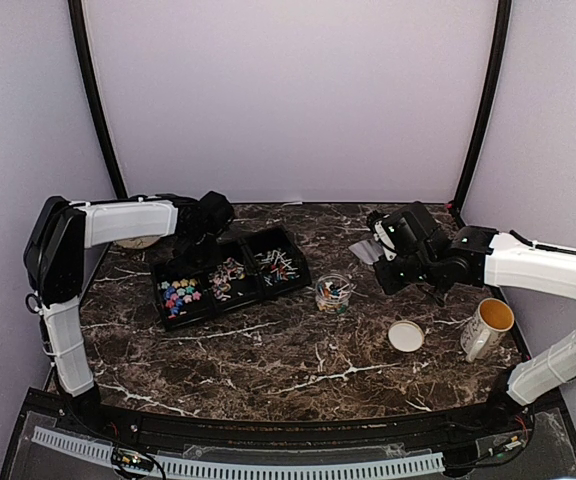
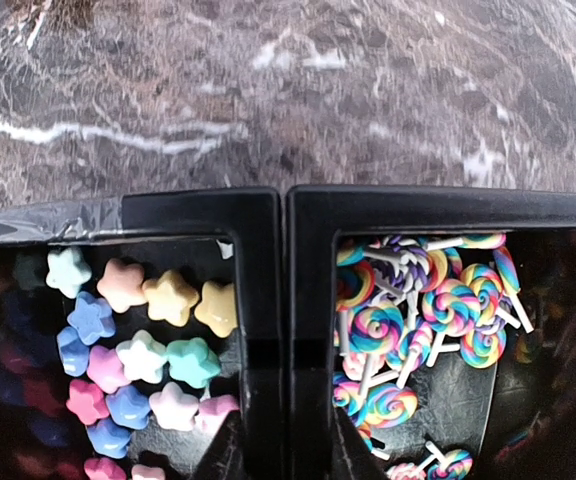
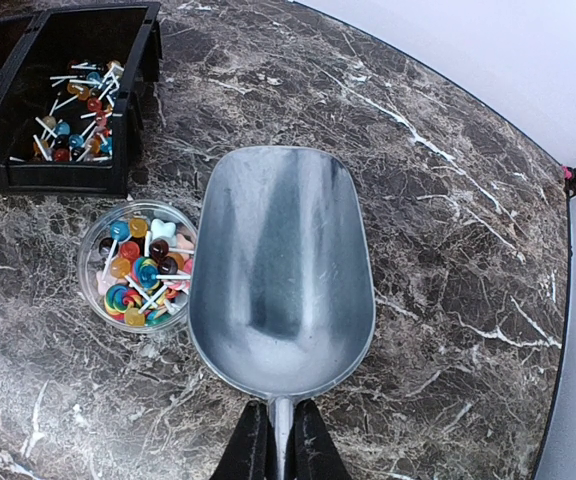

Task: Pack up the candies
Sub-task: Move the storage box to the corner of the board.

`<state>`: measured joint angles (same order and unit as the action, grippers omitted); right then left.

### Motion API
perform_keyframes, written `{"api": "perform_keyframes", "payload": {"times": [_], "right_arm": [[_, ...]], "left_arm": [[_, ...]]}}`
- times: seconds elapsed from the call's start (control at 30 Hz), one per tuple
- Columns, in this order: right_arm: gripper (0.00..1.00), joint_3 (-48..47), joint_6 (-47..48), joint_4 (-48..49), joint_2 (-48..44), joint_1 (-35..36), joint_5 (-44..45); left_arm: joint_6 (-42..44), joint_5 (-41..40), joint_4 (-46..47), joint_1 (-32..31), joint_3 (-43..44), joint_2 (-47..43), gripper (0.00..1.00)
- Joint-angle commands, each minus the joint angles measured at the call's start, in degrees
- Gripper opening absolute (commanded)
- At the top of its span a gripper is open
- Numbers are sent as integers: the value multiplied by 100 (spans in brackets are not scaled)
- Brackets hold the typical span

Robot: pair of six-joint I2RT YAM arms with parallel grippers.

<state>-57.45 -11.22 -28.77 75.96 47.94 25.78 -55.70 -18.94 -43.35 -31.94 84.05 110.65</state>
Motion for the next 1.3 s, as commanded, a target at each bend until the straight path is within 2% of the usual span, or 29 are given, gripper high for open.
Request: {"api": "perform_keyframes", "payload": {"times": [0.0, 0.4, 0.8, 0.97, 1.13, 1.27], "right_arm": [[0, -118, -42, 124, -20, -57, 68], [0, -98, -114, 161, 196, -166, 387], [0, -378, 46, 563, 922, -940, 304], [0, -607, 136, 874, 1307, -1222, 264], [0, -819, 226, 1082, 1678, -1471, 259], [0, -1053, 314, 1292, 2019, -1654, 134]], "left_arm": [[-69, 74, 239, 219, 234, 345, 17], [134, 87, 465, 359, 1199, 1229, 17], [226, 89, 605, 421, 2127, 1829, 22], [291, 306, 642, 427, 2190, 1837, 36], [410, 435, 567, 426, 2305, 1772, 59], [437, 538, 523, 426, 2289, 1609, 66]]}}
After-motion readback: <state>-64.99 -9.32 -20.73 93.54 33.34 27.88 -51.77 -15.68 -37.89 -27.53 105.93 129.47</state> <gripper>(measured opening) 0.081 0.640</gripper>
